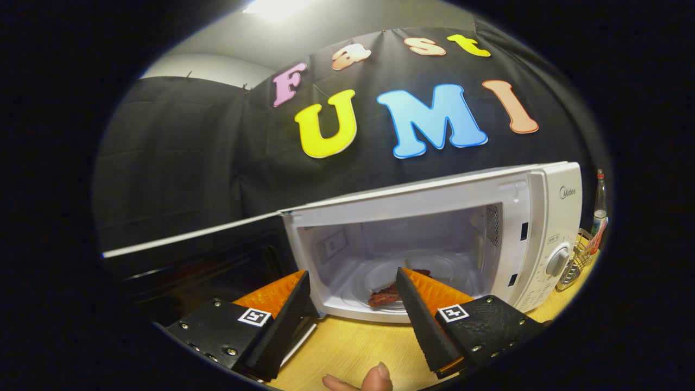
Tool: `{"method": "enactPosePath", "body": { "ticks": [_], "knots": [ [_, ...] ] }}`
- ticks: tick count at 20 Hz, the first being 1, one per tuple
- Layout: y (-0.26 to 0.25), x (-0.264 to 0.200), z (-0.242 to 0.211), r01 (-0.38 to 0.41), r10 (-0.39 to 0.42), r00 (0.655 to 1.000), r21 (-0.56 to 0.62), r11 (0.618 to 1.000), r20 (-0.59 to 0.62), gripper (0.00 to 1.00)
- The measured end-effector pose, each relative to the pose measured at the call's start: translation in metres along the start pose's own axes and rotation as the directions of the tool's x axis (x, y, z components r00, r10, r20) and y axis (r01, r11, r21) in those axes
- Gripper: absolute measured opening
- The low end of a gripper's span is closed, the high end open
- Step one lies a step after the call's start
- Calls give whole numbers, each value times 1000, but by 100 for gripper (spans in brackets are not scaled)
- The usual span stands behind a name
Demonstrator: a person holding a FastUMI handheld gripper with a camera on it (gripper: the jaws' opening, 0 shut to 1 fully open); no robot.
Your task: Open the microwave, put the food inside, and close the microwave door.
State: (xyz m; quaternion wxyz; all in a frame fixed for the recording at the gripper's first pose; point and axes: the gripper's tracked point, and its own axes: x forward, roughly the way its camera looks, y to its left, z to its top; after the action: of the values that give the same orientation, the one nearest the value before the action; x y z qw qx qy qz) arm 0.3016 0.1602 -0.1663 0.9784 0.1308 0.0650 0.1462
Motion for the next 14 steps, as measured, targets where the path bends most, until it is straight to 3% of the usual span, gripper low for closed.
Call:
{"method": "enactPosePath", "body": {
  "ticks": [4,7,12,14],
  "knots": [
    [63,-60,31,-146,146,989,-41,988,14,96],
    [117,-111,57,-265,267,962,-51,963,54,96],
    [211,-175,79,-460,466,876,-71,885,127,95],
    [233,-189,72,-478,495,862,-146,866,113,96]
  ]
}}
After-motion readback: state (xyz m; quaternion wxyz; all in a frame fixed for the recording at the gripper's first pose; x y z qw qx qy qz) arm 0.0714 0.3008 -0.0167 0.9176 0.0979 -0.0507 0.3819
